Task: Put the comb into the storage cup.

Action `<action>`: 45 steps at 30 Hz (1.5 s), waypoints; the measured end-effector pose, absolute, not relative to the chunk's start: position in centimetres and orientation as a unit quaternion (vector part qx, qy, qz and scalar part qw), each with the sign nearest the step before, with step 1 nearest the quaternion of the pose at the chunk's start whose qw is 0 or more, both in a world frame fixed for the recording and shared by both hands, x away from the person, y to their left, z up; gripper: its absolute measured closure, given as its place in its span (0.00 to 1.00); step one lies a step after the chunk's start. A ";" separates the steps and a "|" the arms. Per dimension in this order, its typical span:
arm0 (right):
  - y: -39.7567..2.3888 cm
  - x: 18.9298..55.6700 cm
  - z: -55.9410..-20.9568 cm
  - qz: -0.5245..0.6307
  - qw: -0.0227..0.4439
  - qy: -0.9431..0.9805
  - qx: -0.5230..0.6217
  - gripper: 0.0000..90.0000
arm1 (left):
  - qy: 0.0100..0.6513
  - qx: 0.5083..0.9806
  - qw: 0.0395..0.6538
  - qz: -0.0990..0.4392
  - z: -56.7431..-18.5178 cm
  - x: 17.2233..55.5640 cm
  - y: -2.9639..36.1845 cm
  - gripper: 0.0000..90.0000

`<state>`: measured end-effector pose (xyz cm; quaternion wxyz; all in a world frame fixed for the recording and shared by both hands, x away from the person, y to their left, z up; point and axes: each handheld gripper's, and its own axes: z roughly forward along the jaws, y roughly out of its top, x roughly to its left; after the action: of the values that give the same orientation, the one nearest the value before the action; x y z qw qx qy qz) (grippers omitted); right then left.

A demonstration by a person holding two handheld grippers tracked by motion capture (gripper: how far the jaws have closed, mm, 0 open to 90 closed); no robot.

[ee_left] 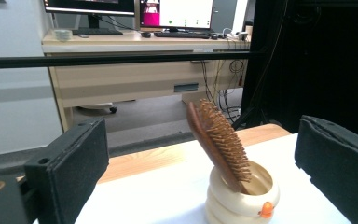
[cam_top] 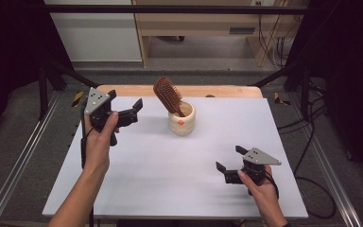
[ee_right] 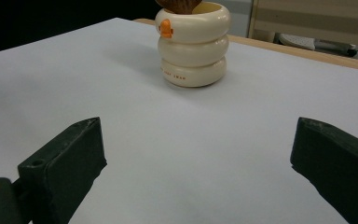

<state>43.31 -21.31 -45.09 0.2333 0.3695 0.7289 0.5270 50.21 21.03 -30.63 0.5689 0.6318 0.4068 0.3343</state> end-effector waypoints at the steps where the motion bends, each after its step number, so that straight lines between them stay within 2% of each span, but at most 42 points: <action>1: -21.3 43.3 -45.1 0.527 0.233 0.728 0.370 0.04 | 0.407 0.630 0.569 0.336 -30.6 50.1 21.3 0.04; 17: -21.5 43.2 -45.1 0.527 0.233 0.729 0.369 0.04 | 0.419 0.597 0.592 0.341 -29.9 49.6 25.5 0.03; 23: -21.6 43.0 -44.8 0.530 0.245 0.725 0.365 0.04 | 0.419 0.602 0.591 0.337 -30.1 49.3 26.5 0.02; 28: -21.5 42.8 -44.6 0.527 0.254 0.727 0.361 0.05 | 0.421 0.603 0.582 0.347 -30.6 48.8 27.0 0.02; 39: -22.6 43.0 -43.2 0.546 0.262 0.701 0.377 0.06 | 0.422 0.588 0.614 0.314 -32.8 47.5 28.3 0.02; 45: -23.9 42.8 -43.2 0.531 0.275 0.701 0.389 0.07 | 0.423 0.591 0.610 0.318 -33.8 46.4 30.2 0.02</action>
<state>42.75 -23.89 -43.23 0.2754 0.3886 0.7007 0.5311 46.37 30.19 -33.77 0.6096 0.5905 0.4228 0.3176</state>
